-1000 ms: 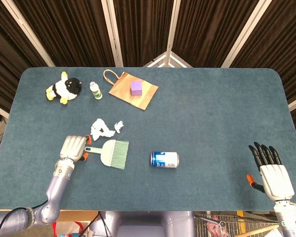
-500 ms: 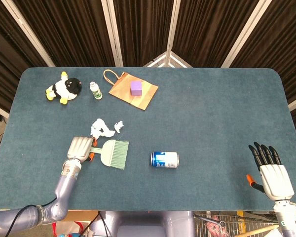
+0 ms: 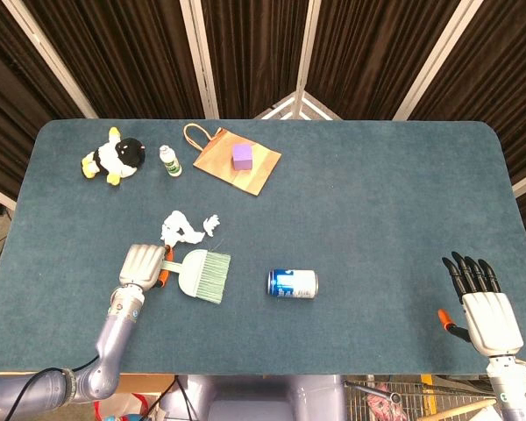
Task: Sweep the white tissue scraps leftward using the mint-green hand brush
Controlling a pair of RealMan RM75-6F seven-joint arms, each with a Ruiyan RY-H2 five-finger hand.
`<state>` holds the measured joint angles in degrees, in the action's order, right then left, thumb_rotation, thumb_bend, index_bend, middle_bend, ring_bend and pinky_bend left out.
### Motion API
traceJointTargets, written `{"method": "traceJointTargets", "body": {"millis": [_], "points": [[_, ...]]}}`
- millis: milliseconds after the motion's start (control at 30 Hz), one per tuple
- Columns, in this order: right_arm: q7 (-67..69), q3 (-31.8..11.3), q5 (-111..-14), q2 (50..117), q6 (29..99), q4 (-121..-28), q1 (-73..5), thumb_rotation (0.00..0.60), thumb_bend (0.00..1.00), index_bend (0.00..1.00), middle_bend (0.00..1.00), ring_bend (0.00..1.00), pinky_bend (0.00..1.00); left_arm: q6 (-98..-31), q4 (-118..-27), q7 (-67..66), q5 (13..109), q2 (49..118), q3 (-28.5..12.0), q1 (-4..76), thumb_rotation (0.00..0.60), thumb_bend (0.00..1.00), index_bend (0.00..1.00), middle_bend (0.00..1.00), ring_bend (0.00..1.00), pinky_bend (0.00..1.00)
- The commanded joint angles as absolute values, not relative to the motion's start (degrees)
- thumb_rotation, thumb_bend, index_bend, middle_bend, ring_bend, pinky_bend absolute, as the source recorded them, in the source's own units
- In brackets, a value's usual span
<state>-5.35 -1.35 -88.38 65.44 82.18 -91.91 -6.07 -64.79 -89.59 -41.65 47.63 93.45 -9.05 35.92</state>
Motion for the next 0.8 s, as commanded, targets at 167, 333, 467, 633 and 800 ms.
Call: {"method": "traceJointTargets", "body": {"millis": [167,333,467,633,800], "points": [[-5.7,-1.2,-88.5,65.5,82.2,-92.0,-6.0,0.6,0.32,0.0,0.0,0.0,0.0,-69.1,-99.6,-43.3,49.4,86.6,-12.0,36.6,0.6,0.67,0.77,1.0,1.0,1.0],[-5.7,-1.3,-88.3,65.6,82.1,-92.0,-6.0,0.6,0.32,0.0,0.0,0.0,0.0,-70.6,-102.3,-45.2,47.8,85.3,-14.5,38.2,0.6,0.68,0.78,1.0,1.0,1.0],[-5.3,-1.4,-87.9,65.5,81.8,-92.1,-6.1,0.6,0.32,0.0,0.0,0.0,0.0,-70.3,-100.9,-49.3,42.7,86.8,-17.3,41.9,0.6,0.68,0.78,1.0,1.0,1.0],[-4.8,-1.5,-87.4,65.4,81.4,-92.2,-6.2,0.6,0.32,0.0,0.0,0.0,0.0,-69.5,-95.3,-52.7,37.4,90.6,-18.9,46.3,0.6,0.68,0.78,1.0,1.0,1.0],[-4.4,-1.6,-86.8,65.3,80.9,-92.3,-6.3,0.6,0.32,0.0,0.0,0.0,0.0,-68.6,-89.1,-55.1,34.0,93.9,-19.6,49.7,0.6,0.68,0.79,1.0,1.0,1.0]]}}
